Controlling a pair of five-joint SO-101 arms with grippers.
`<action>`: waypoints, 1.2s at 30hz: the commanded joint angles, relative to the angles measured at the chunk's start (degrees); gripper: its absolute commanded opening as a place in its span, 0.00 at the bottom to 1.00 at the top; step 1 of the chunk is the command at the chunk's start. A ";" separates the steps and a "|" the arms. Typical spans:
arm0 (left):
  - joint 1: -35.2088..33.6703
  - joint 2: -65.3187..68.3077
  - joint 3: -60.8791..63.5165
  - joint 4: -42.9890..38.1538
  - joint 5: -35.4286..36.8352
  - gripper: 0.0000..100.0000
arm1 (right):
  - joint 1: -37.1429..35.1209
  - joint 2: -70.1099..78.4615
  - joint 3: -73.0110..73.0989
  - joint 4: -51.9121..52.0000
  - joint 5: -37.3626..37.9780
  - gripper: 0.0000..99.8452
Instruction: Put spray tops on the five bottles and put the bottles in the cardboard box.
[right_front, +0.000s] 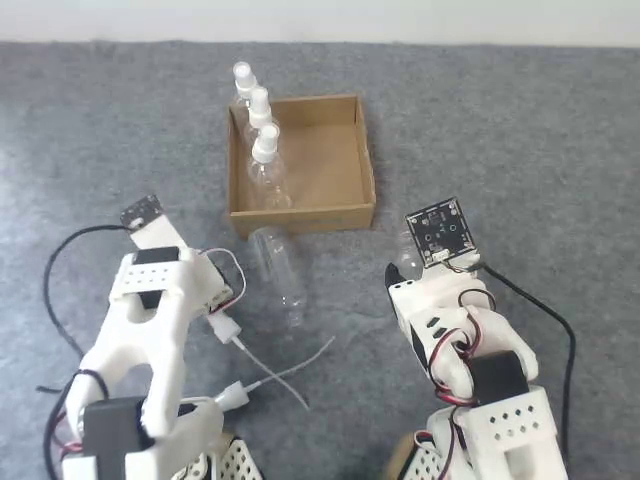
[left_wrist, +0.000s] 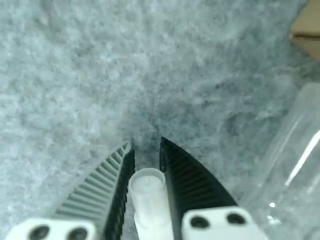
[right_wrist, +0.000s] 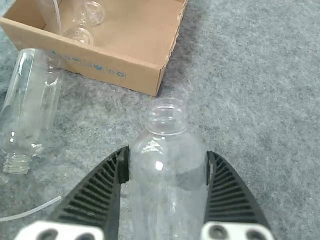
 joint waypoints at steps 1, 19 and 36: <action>0.09 -0.88 -7.96 5.01 0.00 0.07 | 0.75 -0.92 -0.88 -1.80 -0.35 0.10; -0.35 -0.97 -24.22 15.82 -0.26 0.06 | 0.84 -1.10 -0.88 -2.15 -0.44 0.10; -0.26 -1.05 -43.03 30.68 -0.09 0.01 | 0.57 -0.92 -0.79 -2.15 -0.44 0.10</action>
